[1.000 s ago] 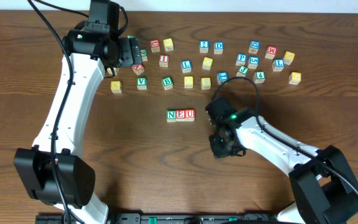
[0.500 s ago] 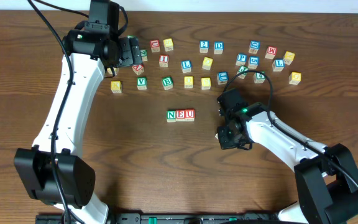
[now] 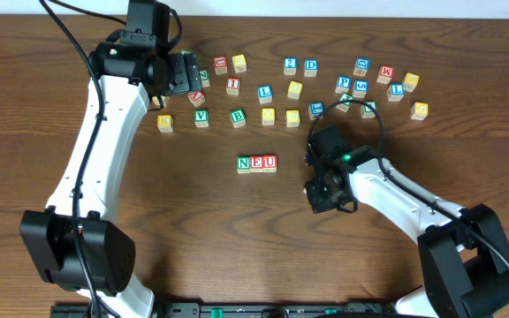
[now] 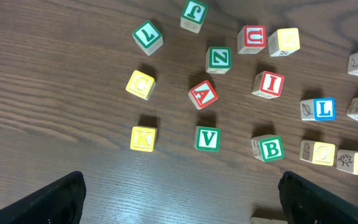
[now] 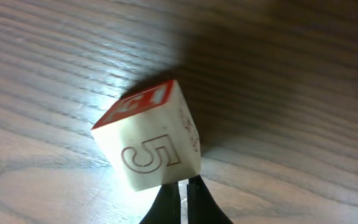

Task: Spell out NEURIPS

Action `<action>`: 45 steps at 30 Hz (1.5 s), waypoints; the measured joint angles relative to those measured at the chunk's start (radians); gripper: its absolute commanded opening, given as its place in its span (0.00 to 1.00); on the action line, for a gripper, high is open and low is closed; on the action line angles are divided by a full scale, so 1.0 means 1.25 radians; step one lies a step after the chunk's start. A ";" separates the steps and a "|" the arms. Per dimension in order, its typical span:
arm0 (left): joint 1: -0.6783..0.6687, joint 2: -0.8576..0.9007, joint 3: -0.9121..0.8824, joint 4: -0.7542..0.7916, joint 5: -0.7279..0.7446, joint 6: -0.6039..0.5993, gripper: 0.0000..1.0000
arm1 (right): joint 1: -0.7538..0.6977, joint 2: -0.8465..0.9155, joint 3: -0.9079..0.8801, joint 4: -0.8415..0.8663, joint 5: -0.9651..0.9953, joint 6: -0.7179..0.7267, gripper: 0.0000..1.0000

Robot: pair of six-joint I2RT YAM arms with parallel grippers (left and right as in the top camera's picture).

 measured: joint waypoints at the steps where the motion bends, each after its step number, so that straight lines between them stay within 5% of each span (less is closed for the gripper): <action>1: 0.000 0.000 0.000 0.000 0.000 0.000 0.98 | 0.006 0.000 0.000 0.008 0.000 -0.004 0.01; 12: 0.000 0.000 0.000 0.000 0.000 0.000 0.98 | 0.036 0.000 0.000 0.077 0.013 -0.035 0.01; 26: 0.000 0.000 0.000 0.000 0.000 0.000 0.98 | 0.036 0.006 0.175 -0.041 0.005 -0.053 0.01; 45: 0.000 0.000 0.000 -0.006 0.000 0.000 0.98 | 0.075 0.131 0.182 -0.036 -0.084 -0.034 0.01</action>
